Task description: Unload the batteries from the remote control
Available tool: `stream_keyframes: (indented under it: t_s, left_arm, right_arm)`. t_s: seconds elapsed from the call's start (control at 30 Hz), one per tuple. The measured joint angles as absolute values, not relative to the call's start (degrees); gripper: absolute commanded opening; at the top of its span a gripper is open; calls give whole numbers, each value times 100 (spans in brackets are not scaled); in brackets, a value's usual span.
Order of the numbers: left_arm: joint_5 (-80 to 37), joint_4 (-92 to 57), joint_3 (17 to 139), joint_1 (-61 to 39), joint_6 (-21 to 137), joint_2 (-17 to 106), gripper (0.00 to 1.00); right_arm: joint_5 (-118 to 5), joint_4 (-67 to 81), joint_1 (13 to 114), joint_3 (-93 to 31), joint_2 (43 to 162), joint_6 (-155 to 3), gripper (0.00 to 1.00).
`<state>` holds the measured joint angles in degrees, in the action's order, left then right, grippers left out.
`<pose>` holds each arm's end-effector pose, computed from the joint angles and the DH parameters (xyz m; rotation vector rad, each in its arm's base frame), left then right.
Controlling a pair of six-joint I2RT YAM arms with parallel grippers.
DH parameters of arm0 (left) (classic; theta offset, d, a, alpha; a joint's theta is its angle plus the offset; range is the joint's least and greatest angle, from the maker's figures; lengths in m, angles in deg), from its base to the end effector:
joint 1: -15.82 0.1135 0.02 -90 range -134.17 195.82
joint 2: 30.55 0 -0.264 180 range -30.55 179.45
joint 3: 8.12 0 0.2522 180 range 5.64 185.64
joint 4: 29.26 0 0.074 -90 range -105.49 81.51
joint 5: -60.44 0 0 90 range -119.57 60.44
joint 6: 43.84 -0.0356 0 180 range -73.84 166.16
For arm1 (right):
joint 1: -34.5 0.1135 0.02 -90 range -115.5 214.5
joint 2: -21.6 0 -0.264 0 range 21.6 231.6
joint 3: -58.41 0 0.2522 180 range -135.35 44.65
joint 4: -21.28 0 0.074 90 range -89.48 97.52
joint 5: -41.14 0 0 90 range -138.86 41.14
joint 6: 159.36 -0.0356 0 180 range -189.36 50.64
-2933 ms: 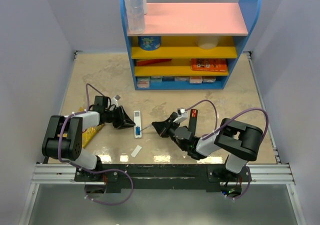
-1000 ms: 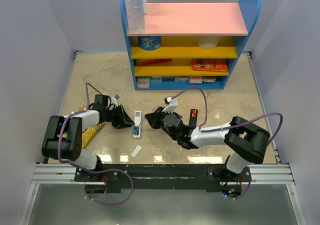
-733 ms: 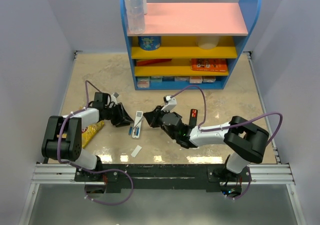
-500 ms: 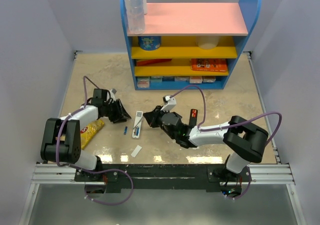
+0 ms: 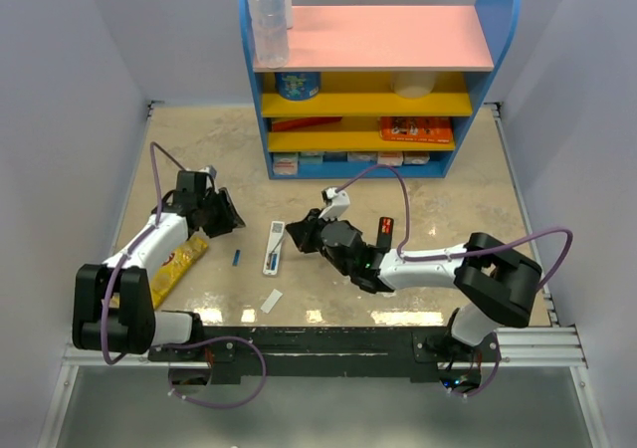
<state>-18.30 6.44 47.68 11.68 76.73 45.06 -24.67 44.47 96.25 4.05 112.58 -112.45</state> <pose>0.2522 -0.0252 0.1940 -0.5135 2.5326 -0.4822 0.1693 0.2842 0.2023 0.0089 1.8827 0.9186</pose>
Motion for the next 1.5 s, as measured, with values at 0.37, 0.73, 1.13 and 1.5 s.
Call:
stream_keyframes:
  t_s: [0.37, 0.73, 1.13, 1.5]
  left_arm:
    - [-1130, 524, 4663, 871, 7550, 4629, 42]
    - [-724, 248, 4263, 513, 7710, 4681, 42]
    - [-656, 6, 4114, 226, 7926, 4683, 41]
    - [-582, -143, 3946, 141, 8068, 4703, 39]
  right_arm:
    - [-2374, 3612, 9955, -159, 11262, -10607, 0]
    - [-1963, 2748, 10368, -692, 11262, -10159, 0]
    - [-1735, 2425, 10421, -786, 11262, -9930, 0]
    - [-1641, 2418, 10425, -789, 11262, -9687, 0]
